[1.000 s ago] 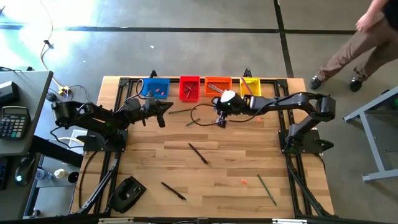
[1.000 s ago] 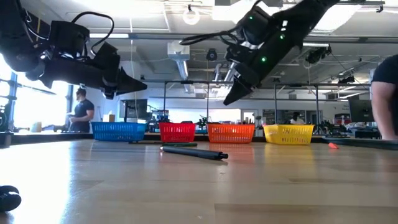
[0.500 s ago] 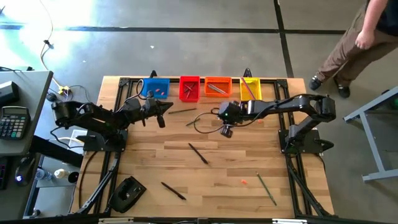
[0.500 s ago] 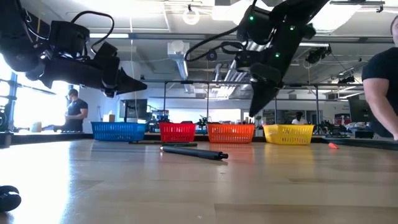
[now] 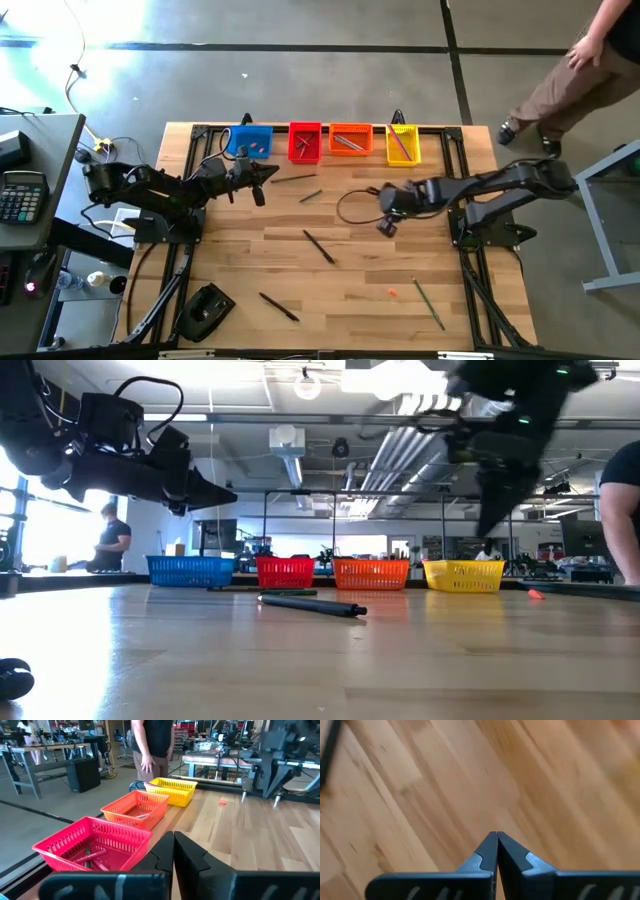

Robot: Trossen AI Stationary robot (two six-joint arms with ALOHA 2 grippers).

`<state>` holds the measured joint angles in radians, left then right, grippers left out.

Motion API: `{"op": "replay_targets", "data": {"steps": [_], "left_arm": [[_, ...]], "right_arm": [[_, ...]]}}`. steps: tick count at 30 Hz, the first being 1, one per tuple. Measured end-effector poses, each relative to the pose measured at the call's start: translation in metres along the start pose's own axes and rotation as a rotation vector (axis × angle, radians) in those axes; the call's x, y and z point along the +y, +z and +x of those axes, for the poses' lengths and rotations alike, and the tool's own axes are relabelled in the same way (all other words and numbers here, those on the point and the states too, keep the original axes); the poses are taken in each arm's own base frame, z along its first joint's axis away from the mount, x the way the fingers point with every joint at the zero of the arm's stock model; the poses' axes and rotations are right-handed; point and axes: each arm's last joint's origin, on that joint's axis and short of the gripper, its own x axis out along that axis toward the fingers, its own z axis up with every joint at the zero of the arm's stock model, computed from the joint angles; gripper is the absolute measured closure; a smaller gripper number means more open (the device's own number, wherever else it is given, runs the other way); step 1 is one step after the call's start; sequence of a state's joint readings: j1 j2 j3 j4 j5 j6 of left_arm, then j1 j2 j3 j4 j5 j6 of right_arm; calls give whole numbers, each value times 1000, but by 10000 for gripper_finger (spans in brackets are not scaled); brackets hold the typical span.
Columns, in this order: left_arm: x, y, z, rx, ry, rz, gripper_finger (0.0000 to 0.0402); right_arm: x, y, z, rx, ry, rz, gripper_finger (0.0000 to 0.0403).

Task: Sort crayons/erasers/pens/pencils in bins
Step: Put the green colored pencil into the yellow bin

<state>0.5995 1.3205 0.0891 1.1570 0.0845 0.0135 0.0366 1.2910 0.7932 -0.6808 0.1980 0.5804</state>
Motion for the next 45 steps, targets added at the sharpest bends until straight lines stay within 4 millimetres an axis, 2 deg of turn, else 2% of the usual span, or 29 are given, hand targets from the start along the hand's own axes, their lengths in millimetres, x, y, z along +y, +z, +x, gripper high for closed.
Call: {"op": "replay_targets", "data": {"steps": [7,16,19,25,29,33,36,40,45], "left_arm": [[0,0,0,0,-2,7,401],[0,0,0,0,-2,24,401],[0,1,0,-8,-2,26,401],[0,6,4,-34,-1,52,401],[-1,12,8,-57,-46,48,401],[-1,13,8,-60,-67,34,401],[-1,13,8,-60,-59,32,401],[-1,13,8,-60,-60,38,401],[-1,13,9,-60,-58,54,401]], "right_arm": [[4,-45,-19,45,17,138,403],[42,-89,-30,145,90,242,399],[54,-108,-35,198,114,313,382],[71,-139,-43,298,116,388,312],[91,-143,-51,325,71,353,276],[112,-141,-54,376,-54,285,269],[124,-143,-49,417,-120,267,269],[139,-145,-39,431,-104,288,269],[148,-148,-28,432,-108,309,269]]}}
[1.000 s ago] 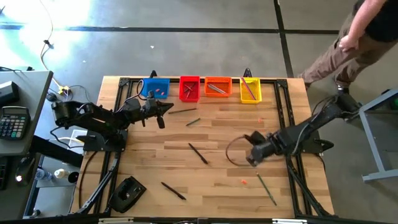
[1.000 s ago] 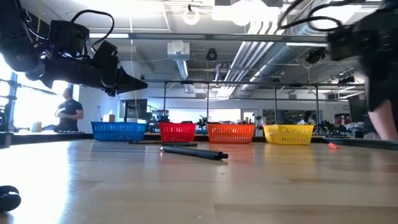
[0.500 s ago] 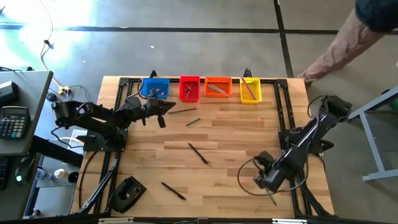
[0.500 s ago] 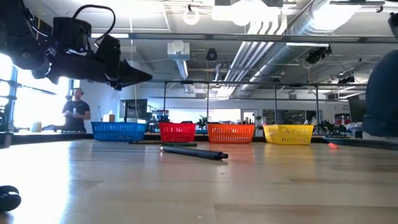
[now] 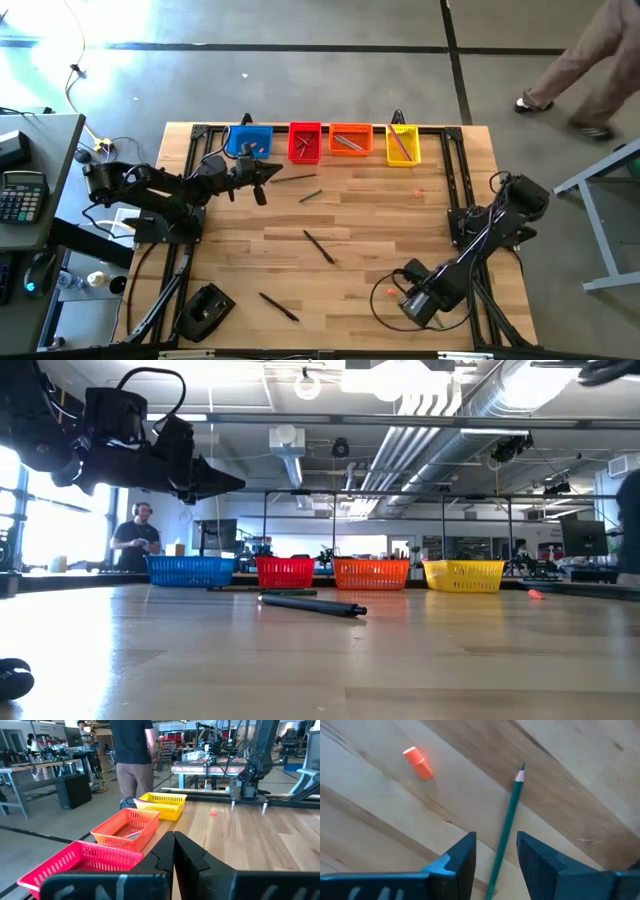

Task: Sort crayons/erasers/pens/pencils in bins
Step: Put the green colored pencil into the yellow bin

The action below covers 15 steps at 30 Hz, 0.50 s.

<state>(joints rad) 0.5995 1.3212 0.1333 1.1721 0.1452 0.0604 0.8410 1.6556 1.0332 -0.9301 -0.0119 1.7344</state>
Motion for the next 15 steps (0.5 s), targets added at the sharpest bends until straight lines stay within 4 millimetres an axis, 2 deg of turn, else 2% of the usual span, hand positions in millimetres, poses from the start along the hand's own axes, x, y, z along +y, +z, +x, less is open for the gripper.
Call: {"op": "replay_targets", "data": {"steps": [15], "left_arm": [[0,0,0,0,1,-73,401]], "right_arm": [[6,2,32,-43,-128,44,270]]}}
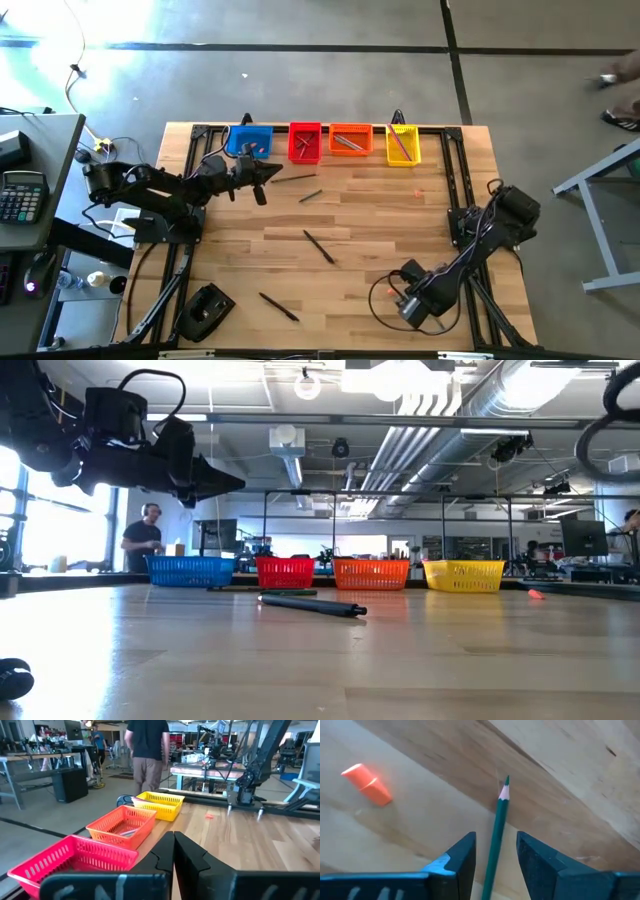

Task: Sort crayons/erasers/pens/pencils in bins
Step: Put the green colored pencil into the yellow bin

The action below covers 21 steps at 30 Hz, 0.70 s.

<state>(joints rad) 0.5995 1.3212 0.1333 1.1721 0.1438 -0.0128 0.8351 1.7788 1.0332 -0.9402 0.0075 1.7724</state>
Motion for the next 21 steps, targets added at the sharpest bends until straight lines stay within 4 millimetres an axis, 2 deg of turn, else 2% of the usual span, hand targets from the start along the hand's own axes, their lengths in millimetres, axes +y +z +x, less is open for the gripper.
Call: {"op": "replay_targets", "data": {"steps": [6,16,21], "left_arm": [[-5,0,1,1,-23,-25,401],[-9,6,1,-67,-28,6,401],[-9,10,0,-102,-38,10,401]], "right_arm": [[6,1,8,-8,2,-10,295],[9,0,9,-14,26,2,382],[8,1,7,-18,39,6,397]]}}
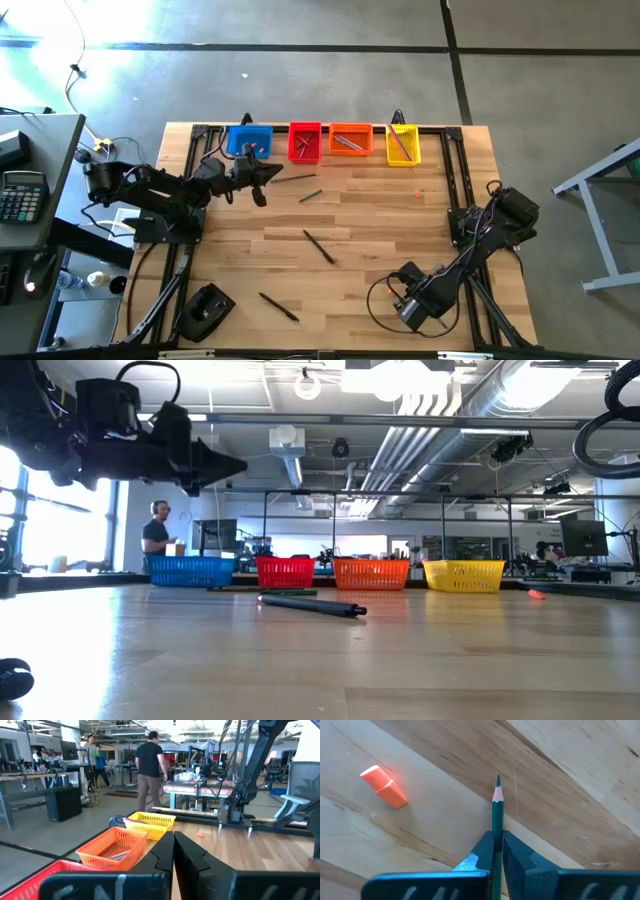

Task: Sort crayons/erasers/pens/pencils in bins
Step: Put the green colored pencil into the yellow bin

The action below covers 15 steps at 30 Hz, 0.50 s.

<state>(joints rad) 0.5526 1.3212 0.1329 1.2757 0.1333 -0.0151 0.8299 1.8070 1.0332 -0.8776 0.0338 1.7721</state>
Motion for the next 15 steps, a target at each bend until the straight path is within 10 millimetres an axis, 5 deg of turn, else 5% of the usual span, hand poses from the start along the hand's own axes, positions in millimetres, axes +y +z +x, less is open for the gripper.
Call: {"op": "replay_targets", "data": {"steps": [8,15], "left_arm": [[1,1,0,-9,1,15,401],[0,1,0,-8,-2,-6,401]], "right_arm": [[-6,15,-28,-82,112,16,396],[-19,65,-59,-205,179,12,396]]}}
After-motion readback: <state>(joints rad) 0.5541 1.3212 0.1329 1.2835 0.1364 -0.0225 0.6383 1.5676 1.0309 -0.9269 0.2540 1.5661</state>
